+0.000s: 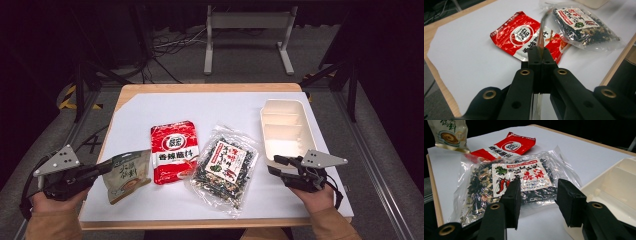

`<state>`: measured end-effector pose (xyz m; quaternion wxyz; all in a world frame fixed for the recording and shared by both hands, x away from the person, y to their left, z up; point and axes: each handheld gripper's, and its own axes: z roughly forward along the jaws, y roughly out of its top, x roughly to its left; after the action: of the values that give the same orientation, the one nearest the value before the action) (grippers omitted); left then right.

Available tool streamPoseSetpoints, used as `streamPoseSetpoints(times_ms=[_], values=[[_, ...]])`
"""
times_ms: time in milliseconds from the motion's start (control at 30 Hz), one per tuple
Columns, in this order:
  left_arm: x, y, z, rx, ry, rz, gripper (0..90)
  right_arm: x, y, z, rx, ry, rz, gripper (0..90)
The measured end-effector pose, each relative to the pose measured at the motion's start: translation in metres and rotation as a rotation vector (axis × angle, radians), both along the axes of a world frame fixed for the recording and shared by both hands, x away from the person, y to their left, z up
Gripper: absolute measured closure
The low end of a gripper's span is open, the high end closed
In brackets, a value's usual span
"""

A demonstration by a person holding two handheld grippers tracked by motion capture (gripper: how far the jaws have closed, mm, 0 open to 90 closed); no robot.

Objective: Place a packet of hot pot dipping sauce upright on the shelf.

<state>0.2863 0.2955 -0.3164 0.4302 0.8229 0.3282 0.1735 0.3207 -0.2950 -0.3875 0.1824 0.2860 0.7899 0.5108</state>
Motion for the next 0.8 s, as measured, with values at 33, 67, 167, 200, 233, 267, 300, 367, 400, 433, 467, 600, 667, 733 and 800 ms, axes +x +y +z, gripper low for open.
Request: streamPoseSetpoints(times_ms=[33,67,167,200,233,267,300,367,400,433,467,600,667,733,800], values=[[0.000,-0.001,0.001,-0.001,-0.004,0.003,90.0,0.000,0.000,0.000,0.000,0.000,0.000,54.0],[0.000,-0.001,0.002,-0.005,-0.006,-0.002,90.0,0.000,0.001,0.000,-0.002,-0.001,0.000,54.0],[0.002,-0.003,0.005,-0.013,-0.014,-0.006,90.0,0.000,0.001,0.000,0.000,0.001,0.001,54.0],[0.002,-0.005,0.006,-0.018,-0.014,-0.007,90.0,0.000,0.001,0.000,-0.001,0.002,0.001,54.0],[0.003,-0.006,0.007,-0.020,-0.019,-0.009,90.0,0.000,0.002,0.000,-0.001,0.002,0.002,54.0],[0.003,-0.008,0.008,-0.025,-0.023,-0.014,90.0,0.000,0.002,0.000,0.000,0.001,0.002,54.0],[0.004,-0.010,0.009,-0.030,-0.023,-0.022,90.0,0.000,0.002,0.000,0.001,0.000,0.002,54.0],[0.004,-0.014,0.012,-0.033,-0.031,-0.033,90.0,0.000,0.002,0.000,0.004,0.000,0.004,54.0],[0.005,-0.016,0.013,-0.032,-0.033,-0.040,90.0,-0.001,0.002,0.000,0.005,0.000,0.005,54.0],[0.006,-0.020,0.015,-0.030,-0.037,-0.046,90.0,-0.001,0.003,0.000,0.004,-0.001,0.006,54.0],[0.007,-0.023,0.017,-0.028,-0.043,-0.053,90.0,-0.001,0.003,0.000,0.004,-0.001,0.007,54.0],[0.011,-0.036,0.025,-0.031,-0.066,-0.084,90.0,-0.001,0.003,0.001,0.005,0.001,0.010,54.0],[0.013,-0.042,0.028,-0.037,-0.076,-0.099,90.0,-0.002,0.003,0.001,0.005,-0.001,0.012,54.0],[0.016,-0.050,0.032,-0.041,-0.082,-0.120,90.0,-0.002,0.003,0.001,0.008,-0.003,0.014,53.9],[0.019,-0.055,0.033,-0.042,-0.086,-0.135,90.0,-0.002,0.003,0.001,0.010,-0.003,0.015,53.9]])
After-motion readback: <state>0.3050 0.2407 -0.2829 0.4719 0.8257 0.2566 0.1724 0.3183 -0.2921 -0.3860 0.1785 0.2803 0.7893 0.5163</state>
